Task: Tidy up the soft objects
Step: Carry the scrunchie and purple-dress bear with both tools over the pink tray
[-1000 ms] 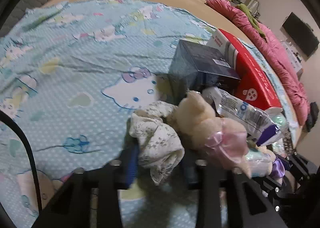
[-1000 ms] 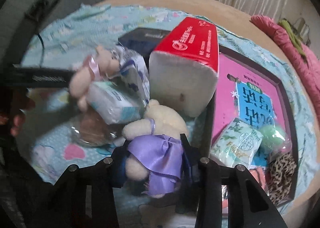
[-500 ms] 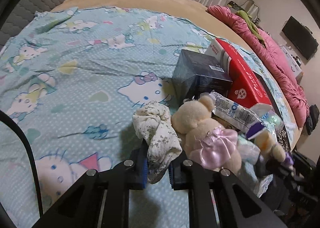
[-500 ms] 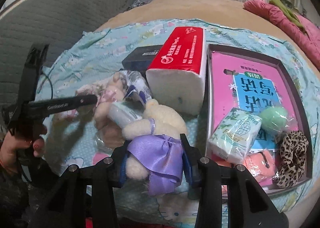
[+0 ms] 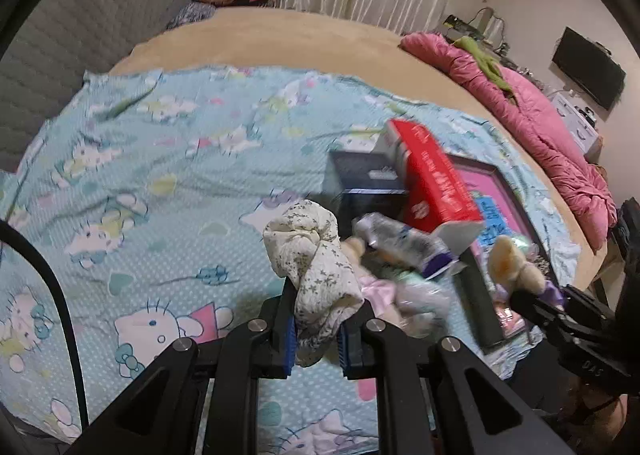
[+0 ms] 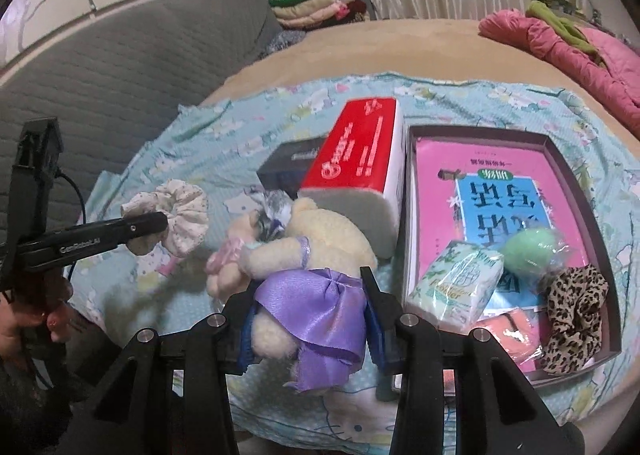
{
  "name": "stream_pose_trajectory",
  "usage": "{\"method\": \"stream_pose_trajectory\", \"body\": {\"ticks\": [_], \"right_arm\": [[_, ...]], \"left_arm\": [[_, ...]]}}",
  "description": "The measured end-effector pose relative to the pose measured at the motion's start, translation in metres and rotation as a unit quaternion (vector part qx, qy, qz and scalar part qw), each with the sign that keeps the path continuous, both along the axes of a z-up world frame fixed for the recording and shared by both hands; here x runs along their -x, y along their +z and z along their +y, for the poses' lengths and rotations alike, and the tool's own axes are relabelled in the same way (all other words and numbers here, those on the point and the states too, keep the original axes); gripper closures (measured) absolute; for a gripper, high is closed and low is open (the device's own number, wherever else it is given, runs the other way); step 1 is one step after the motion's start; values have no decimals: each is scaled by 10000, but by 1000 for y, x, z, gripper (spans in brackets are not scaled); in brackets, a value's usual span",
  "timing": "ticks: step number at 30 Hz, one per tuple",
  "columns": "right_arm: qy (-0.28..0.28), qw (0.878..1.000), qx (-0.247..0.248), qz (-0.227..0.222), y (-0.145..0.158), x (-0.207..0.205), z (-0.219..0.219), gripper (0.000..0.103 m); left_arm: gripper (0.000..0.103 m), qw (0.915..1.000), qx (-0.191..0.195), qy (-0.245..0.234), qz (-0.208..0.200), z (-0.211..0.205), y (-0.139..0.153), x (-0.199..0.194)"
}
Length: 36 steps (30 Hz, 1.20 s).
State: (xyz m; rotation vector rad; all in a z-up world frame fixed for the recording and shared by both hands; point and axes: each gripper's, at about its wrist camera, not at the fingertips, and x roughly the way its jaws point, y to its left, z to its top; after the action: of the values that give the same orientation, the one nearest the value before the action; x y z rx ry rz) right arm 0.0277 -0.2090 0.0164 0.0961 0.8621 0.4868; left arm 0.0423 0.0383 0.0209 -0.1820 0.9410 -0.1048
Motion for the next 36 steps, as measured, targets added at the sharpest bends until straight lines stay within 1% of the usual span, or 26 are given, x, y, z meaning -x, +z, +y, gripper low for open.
{"method": "stream_pose_trajectory", "body": {"ticks": [3,10,29,36], "right_arm": [[-17,9999,-78,-70,6,3,-3,58],[-184,9992,-247,-242,21,11,-19,58],[-749,9937,-576,-602,49,26,-69,58],[-1004,9902,-635,-731,57,28,-91,58]], "left_arm": [[87,9999,-58,-86,-136,-11,15,2],[87,9991,-155,-309,-260,-36,32,5],[87,9944,-358,-888,-444,-99,56,9],[87,9922,-358,-1094,-485,-121,64,9]]}}
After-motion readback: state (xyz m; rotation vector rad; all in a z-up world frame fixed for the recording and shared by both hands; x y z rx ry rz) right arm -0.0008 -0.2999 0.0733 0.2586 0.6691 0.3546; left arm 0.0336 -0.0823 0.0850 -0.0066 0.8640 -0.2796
